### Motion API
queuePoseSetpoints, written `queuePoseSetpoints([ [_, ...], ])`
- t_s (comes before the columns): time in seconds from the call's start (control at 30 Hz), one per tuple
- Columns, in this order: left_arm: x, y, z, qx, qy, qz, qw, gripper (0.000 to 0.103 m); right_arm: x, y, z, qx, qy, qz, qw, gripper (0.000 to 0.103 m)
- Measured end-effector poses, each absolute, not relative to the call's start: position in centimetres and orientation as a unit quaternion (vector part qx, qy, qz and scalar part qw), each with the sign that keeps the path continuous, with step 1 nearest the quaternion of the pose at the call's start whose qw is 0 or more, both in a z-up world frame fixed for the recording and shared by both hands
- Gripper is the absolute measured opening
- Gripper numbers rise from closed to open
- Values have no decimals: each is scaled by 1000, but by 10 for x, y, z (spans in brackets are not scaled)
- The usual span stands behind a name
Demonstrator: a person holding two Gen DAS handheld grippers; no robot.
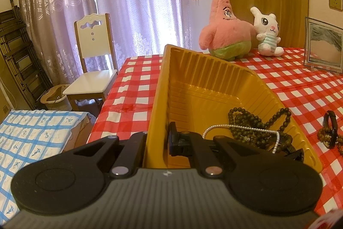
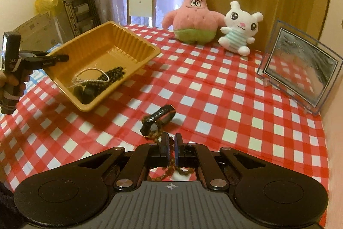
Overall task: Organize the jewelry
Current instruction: 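Grasp the black watch with the right gripper and carry it over the tray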
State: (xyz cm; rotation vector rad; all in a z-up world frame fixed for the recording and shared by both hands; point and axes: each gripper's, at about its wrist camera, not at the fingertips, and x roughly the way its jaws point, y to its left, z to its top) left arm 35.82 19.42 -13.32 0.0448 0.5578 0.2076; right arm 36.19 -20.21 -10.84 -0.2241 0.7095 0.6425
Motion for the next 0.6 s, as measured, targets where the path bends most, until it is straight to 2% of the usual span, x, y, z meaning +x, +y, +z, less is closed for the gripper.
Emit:
queuePoseSetpoints([
  [0.6,357,192,-133,23,272,100,957,3,362,-186,-92,-106,317,326,884,4],
])
